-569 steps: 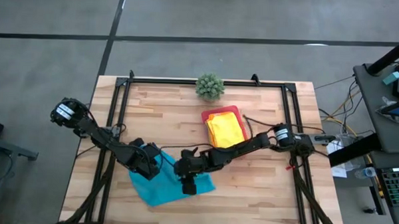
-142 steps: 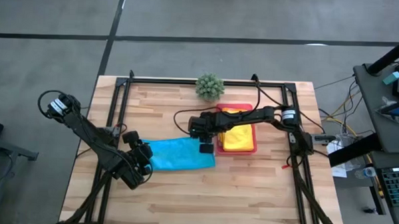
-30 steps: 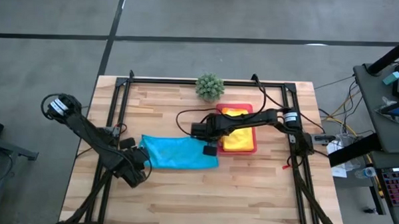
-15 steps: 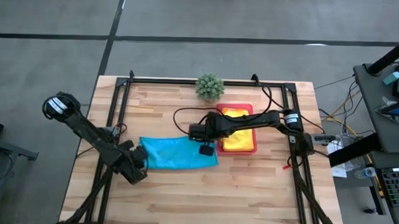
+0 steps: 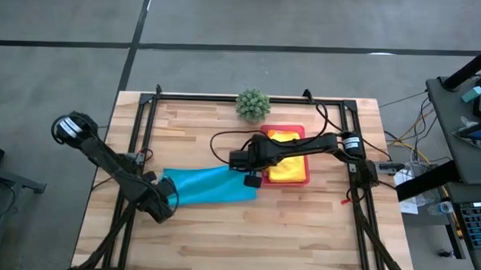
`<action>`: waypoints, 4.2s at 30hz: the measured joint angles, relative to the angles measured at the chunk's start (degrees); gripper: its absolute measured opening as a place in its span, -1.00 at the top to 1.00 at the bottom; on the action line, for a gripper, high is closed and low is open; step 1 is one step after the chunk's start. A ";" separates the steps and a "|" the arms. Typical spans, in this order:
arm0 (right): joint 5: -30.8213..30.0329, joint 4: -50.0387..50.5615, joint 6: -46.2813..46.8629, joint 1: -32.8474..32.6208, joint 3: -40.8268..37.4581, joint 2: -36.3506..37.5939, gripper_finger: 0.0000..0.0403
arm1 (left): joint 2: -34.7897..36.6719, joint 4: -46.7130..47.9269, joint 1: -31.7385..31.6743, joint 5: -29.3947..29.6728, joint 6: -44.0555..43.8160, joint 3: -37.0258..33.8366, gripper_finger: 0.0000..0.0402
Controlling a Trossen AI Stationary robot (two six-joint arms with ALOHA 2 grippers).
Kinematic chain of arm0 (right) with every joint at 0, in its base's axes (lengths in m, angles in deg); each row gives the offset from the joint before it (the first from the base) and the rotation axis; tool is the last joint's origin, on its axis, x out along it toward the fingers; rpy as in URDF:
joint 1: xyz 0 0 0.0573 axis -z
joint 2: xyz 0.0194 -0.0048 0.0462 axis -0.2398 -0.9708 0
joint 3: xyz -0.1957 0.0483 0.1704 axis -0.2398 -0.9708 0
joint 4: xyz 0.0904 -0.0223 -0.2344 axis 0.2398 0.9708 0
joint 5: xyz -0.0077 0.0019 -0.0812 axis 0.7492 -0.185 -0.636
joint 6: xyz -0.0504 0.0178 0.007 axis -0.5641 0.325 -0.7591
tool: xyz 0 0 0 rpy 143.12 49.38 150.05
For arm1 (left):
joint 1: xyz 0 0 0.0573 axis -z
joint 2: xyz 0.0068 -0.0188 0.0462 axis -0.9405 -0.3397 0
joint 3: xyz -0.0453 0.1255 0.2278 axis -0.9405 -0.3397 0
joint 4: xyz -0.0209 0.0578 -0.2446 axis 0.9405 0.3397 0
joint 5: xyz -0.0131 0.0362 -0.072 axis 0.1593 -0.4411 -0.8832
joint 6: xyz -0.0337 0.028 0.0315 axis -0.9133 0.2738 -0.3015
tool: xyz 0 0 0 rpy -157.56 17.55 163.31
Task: Fold microfiber towels
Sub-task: Fold the blue towel
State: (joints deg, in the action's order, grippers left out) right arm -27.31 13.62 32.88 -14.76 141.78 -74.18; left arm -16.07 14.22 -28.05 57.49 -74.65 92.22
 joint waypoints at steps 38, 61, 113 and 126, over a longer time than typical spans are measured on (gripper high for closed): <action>7.02 -28.61 -1.87 -12.13 -12.02 2.60 0.50 | 3.38 -2.82 -5.26 22.87 -0.66 -8.37 0.70; 12.41 -30.64 0.65 -12.79 -21.44 2.58 0.96 | 3.02 2.41 -5.75 20.64 -5.08 -8.85 0.70; 8.14 -26.47 1.31 -12.85 -17.83 0.93 0.96 | 3.07 2.18 -4.42 -9.51 4.15 0.07 0.70; 4.22 -24.84 0.37 -14.86 -18.42 8.90 0.96 | 2.95 1.48 -4.48 1.34 4.70 7.40 0.70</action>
State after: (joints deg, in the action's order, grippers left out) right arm -23.09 -11.23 33.25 -29.62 123.37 -65.27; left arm -13.12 15.71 -32.53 58.83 -69.95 99.62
